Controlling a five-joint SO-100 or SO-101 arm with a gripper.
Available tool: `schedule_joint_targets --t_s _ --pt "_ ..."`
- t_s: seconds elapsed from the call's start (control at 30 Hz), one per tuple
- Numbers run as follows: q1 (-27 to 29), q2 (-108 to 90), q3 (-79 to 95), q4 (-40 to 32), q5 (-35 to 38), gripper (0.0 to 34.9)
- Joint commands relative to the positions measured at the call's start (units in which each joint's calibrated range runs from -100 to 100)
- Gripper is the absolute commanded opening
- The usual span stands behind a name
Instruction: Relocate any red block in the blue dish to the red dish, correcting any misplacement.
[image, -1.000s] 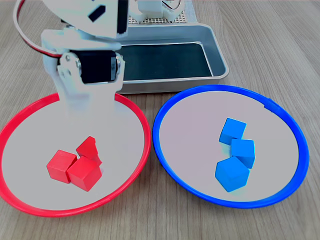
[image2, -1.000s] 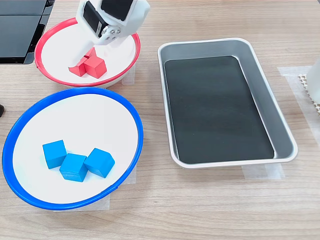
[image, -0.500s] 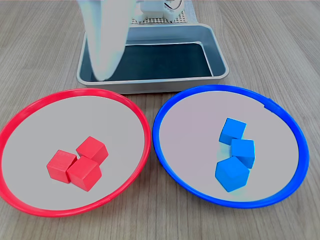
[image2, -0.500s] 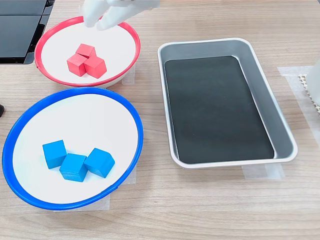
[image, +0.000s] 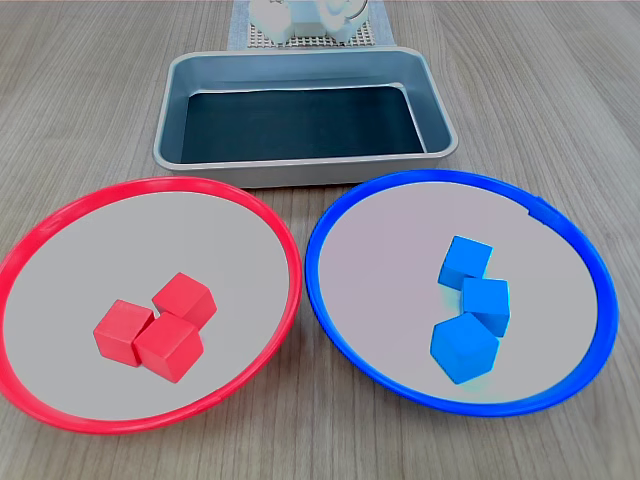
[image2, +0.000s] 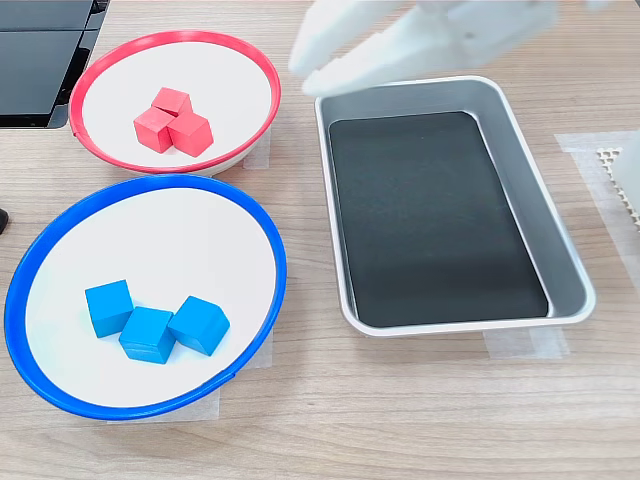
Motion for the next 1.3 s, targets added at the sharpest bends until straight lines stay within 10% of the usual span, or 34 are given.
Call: schedule_joint_targets --t_s 0.0,1.27 --pt "-1.2 -10.1 8.1 -0.8 -1.9 0.4" --pt "-1.3 -48.3 38.1 16.7 -5.6 0.4"
